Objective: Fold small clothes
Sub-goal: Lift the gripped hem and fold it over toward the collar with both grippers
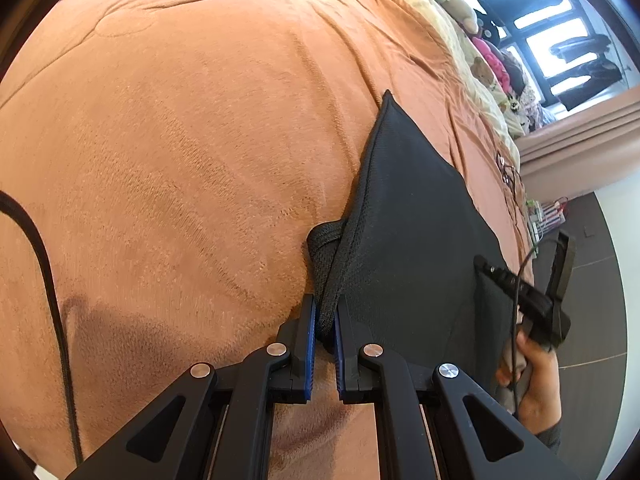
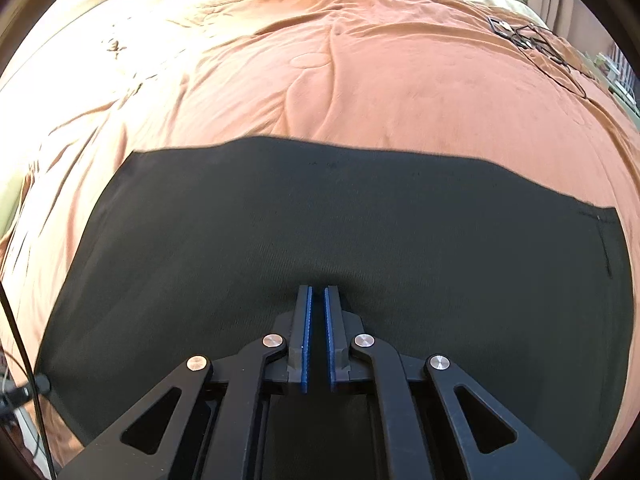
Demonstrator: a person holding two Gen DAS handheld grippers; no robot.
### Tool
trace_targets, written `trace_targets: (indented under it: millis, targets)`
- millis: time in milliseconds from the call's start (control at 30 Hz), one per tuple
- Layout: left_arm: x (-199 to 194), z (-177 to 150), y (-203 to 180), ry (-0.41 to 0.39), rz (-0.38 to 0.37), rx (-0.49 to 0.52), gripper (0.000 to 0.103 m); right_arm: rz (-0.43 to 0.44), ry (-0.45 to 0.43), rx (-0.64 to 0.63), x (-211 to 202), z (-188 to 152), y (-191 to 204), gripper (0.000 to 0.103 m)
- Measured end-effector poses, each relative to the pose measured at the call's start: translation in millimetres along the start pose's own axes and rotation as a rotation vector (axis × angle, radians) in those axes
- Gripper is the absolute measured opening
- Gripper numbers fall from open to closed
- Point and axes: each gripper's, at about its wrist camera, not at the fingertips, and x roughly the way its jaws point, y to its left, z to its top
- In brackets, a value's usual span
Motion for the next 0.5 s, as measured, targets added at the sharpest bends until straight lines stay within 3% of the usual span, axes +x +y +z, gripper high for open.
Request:
trace_targets:
  millis: [500]
  targets:
    - [0,1,4,0.007,-0.007,-0.021,0.008,-0.068,0.034,0.058,44,76,-13,0.003]
